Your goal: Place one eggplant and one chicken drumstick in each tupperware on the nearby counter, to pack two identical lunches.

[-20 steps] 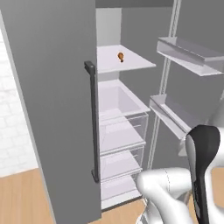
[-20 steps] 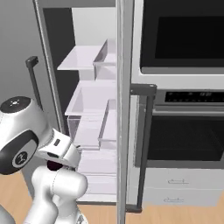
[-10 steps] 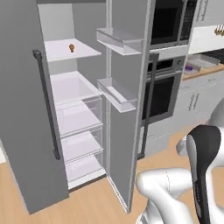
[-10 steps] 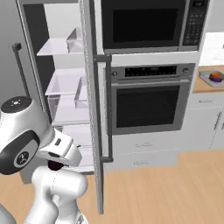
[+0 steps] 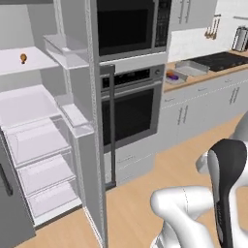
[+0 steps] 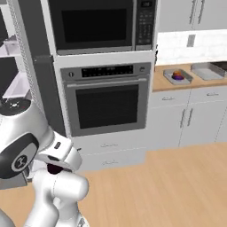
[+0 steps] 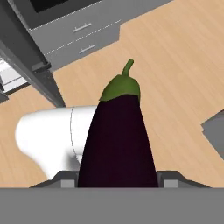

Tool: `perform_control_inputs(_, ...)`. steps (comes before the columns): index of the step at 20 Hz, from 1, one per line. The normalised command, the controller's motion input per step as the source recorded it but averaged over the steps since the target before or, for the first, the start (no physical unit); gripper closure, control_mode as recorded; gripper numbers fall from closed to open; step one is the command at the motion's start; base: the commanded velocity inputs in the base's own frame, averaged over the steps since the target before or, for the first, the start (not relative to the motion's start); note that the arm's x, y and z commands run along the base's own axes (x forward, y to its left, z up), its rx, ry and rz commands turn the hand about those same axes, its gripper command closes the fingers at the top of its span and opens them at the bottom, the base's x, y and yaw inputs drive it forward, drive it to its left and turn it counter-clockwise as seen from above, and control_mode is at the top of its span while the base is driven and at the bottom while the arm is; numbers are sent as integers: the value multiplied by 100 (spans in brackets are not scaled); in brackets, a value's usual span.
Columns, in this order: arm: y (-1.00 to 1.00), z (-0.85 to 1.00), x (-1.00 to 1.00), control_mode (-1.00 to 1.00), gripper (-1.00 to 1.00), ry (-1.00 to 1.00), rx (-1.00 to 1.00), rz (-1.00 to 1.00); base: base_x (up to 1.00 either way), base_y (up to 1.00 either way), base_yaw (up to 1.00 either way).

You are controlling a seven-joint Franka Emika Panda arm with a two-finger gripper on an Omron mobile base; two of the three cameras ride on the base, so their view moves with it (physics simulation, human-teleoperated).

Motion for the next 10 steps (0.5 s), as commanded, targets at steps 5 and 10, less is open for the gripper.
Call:
perform_control_inputs(5, 0, 0, 0, 100, 100, 0, 0, 0, 100, -51, 0)
perform_control_inputs(10, 0, 0, 0, 100, 100, 0, 0, 0, 100, -83, -2)
